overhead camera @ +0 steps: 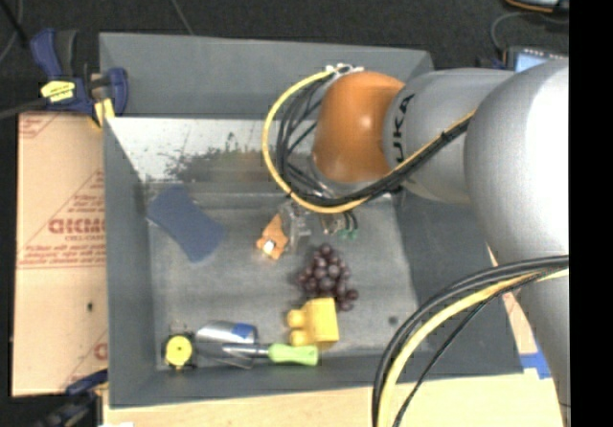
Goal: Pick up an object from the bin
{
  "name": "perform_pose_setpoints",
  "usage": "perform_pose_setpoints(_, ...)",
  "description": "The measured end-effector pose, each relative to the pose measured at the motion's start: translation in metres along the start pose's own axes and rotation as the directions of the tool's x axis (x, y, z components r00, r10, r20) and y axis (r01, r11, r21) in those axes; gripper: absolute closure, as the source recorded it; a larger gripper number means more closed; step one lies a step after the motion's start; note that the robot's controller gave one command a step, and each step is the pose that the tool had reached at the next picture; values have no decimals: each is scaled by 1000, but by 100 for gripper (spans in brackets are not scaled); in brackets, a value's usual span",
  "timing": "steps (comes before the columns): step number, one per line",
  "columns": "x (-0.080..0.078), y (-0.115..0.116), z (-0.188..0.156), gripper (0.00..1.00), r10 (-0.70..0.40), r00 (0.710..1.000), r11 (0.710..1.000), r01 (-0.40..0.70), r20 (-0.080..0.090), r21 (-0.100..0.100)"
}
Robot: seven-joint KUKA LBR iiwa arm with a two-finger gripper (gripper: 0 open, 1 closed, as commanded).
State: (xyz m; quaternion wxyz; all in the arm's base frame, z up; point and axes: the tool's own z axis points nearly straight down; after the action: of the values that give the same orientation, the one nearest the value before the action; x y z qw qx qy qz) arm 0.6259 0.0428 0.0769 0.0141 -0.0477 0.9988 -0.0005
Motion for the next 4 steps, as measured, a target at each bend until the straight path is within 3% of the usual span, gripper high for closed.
perform_pose_setpoints(1, 6, 8, -11, 100, -171, 985, 985, 171, -4, 1)
perform_pose_setpoints(2, 25, 24, -46, 0, -405, 914, 914, 405, -1, 0)
perform_pose_setpoints(3, 25, 24, -46, 0, -404, 915, 915, 404, -2, -1)
perform_pose_setpoints(4, 42, 9, -54, 0, -338, 941, 941, 338, 0, -3)
